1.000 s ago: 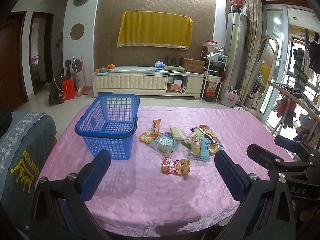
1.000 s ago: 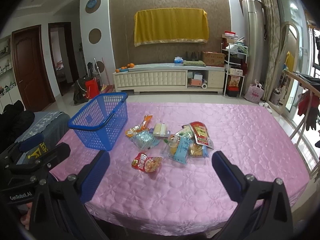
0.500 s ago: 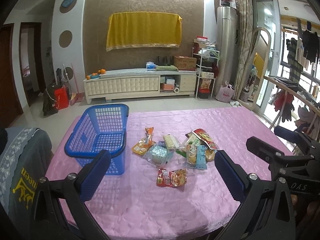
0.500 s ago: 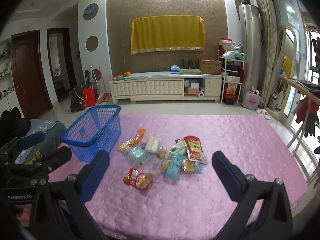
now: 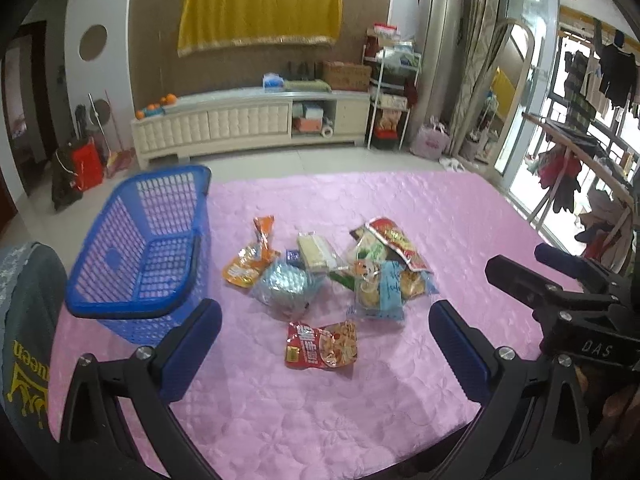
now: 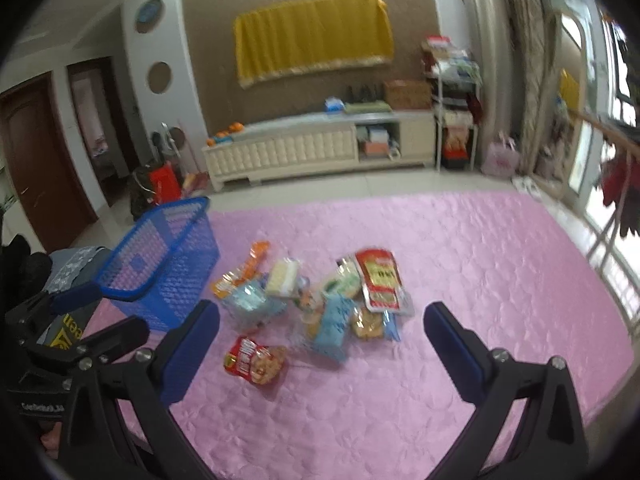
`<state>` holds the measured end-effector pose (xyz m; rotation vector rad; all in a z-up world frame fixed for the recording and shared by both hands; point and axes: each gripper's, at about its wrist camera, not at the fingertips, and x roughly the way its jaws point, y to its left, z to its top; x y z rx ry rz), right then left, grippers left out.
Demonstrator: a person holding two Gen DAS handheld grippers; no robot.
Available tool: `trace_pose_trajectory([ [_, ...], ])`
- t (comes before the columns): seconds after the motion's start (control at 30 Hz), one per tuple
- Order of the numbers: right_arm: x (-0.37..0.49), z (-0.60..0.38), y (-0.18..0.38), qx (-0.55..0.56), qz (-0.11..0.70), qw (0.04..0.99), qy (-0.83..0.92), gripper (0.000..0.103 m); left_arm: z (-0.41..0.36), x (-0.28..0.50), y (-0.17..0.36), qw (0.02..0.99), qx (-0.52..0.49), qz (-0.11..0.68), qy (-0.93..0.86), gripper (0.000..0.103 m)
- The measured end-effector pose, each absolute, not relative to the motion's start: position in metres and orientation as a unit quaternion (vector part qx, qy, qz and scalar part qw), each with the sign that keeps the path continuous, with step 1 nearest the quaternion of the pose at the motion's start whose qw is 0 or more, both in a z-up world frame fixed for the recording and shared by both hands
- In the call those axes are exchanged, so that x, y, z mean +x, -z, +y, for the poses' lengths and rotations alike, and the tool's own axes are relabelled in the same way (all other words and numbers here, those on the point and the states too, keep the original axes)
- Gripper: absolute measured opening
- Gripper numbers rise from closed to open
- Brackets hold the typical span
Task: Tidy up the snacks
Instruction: 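Lower the left tool onto the red noodle-snack pouch and close it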
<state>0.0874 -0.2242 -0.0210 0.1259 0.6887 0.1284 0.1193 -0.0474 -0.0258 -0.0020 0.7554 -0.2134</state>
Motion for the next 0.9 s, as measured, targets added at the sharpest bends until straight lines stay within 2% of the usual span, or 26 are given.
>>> trace_pose_trajectory([
  [0.3, 0.123, -0.231, 0.076, 0.045, 0.413, 0.908, -0.05, 0.103, -0.063, 0.161, 0.074, 0.895, 0.026, 0.43, 0.114, 0.102],
  [0.9, 0.155, -0.237, 0.148, 0.036, 0.481, 0.876, -0.023, 0.103, -0.073, 0.231, 0.184, 0.812, 0.055, 0.555, 0.173, 0.102],
])
